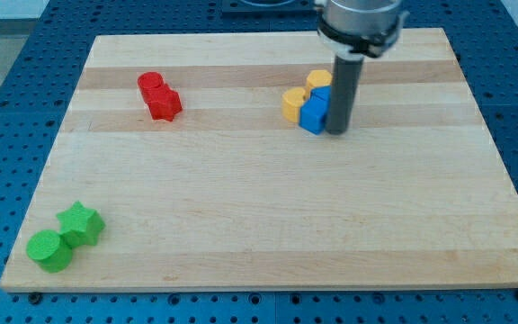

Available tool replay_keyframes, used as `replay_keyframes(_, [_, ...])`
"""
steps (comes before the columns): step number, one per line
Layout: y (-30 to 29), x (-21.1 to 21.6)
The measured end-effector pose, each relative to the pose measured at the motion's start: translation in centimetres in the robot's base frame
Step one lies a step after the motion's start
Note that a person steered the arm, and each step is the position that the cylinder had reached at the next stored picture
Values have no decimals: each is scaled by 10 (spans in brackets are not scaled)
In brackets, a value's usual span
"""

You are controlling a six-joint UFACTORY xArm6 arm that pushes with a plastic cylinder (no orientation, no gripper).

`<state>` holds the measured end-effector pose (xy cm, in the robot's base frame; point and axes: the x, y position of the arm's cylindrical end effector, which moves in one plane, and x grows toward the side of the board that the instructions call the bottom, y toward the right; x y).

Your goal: Separate the yellow heart from blue cube

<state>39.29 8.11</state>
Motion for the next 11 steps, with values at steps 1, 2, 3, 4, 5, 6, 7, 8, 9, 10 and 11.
replay_keyframes(1, [-14,-36])
replay_keyframes(2, [-23,-63])
replay_keyframes(3, [-25,-77])
replay_keyframes(4, [-25,-77])
replay_keyframes(5, [-36,-77])
replay_keyframes(6, [-68,-76])
replay_keyframes(7, [-84,-55])
replay_keyframes(8, [-88,-10])
replay_keyframes(9, [-88,34])
replay_keyframes(10, [-95,26])
replay_keyframes(11, [-129,-29])
